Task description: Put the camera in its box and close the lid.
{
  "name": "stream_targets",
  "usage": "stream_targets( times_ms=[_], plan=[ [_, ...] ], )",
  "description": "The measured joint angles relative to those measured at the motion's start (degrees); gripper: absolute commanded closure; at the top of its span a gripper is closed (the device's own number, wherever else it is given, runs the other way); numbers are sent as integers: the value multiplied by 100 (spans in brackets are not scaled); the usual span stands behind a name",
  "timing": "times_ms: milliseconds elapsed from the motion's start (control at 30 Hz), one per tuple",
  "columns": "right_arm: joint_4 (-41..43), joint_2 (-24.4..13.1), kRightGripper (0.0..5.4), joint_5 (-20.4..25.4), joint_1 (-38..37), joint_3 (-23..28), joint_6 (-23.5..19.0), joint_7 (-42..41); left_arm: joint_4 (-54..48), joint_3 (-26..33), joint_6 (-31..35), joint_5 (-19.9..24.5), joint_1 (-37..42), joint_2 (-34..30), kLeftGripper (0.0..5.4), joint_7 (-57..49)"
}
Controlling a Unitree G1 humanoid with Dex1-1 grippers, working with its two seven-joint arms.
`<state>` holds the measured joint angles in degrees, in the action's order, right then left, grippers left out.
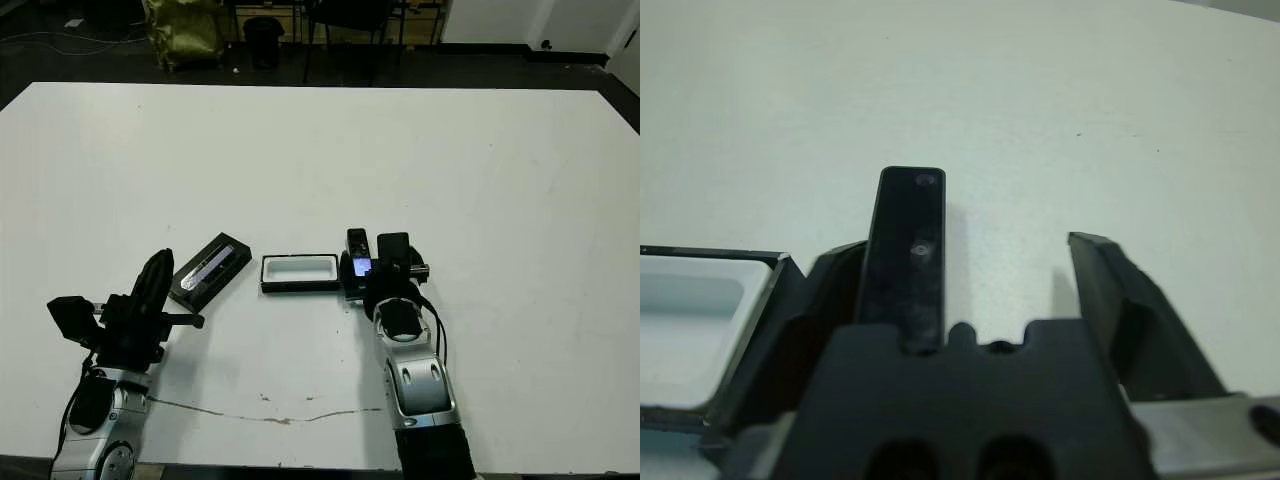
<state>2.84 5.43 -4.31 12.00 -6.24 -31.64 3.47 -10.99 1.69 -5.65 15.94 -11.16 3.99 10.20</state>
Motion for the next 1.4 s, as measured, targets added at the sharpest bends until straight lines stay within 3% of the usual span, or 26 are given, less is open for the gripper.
stream_targets(
  times_ms=[433, 833, 1033, 1400],
  plan=[
    [-614, 382, 448, 206, 226, 246, 270, 113, 76, 4, -98, -3, 0, 4, 540, 7],
    [-775, 397, 455, 372, 333, 290, 310, 6, 202, 49, -273, 12, -1, -1, 540, 157],
    [-503, 361, 455, 576, 318, 342, -78, -204, 250, 66, -301, 14, 3, 2, 540, 169],
    [492, -243, 456, 1381, -152, 767, -420, -1078, 395, 76, -505, -9, 20, 5, 540, 237]
  ],
)
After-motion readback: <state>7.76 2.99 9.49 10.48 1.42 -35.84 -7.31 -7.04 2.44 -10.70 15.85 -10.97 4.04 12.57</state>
